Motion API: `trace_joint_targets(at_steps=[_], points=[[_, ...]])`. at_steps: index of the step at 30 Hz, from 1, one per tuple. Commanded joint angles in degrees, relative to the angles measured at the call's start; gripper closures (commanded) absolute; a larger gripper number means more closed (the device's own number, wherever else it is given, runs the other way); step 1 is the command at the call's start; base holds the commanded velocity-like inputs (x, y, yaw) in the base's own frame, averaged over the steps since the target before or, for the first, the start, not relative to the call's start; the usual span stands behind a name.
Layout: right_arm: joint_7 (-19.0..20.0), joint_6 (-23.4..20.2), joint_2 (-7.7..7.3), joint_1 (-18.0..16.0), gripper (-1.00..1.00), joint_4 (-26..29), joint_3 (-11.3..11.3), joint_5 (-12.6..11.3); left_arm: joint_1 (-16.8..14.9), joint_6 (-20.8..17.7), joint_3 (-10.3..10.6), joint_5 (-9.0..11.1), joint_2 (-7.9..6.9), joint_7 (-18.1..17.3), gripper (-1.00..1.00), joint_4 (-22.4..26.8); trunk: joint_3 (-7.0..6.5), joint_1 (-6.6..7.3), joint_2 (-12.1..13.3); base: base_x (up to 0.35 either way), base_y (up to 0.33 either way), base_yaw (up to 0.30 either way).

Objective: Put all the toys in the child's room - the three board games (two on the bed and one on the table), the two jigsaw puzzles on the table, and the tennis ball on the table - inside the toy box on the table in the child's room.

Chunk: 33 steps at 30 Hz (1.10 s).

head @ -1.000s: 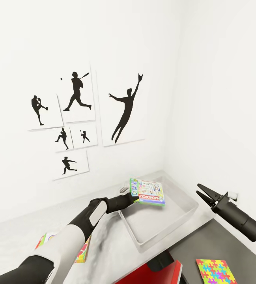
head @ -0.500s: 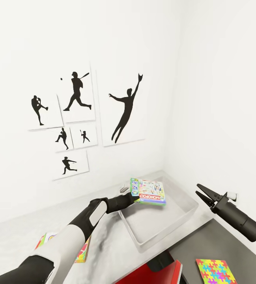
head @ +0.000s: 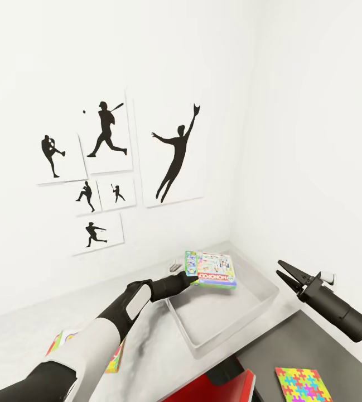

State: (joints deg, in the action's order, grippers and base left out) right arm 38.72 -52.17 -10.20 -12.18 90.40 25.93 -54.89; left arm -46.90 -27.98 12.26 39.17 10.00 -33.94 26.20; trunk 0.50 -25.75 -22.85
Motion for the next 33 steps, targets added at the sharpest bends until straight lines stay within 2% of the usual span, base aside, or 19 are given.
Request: trace_joint_targets(at_steps=[1, 29, 33], points=[[0.18, -0.3, 0.0, -0.04, -1.0, -0.02, 0.08, 0.04, -0.03, -0.41, 0.04, 0.45, 0.0, 0.02, 1.0, -0.01, 0.05, -0.03, -0.06, 0.041, -0.072, 0.0], [0.12, -0.01, 0.13, 0.03, -1.0, -0.05, 0.01, 0.12, -0.03, -0.4, 0.04, 0.64, 0.0, -1.48, 1.0, -0.01, 0.05, -0.03, -0.06, 0.016, -0.03, 0.0], [0.04, 0.05, 1.43, 0.22, -1.0, -0.05, -0.53, 0.04, 0.22, 1.0, -0.18, 1.09, 0.0, -1.97, 1.0, -1.34, 0.05, -0.03, -0.06, 0.0, 0.0, 0.0]])
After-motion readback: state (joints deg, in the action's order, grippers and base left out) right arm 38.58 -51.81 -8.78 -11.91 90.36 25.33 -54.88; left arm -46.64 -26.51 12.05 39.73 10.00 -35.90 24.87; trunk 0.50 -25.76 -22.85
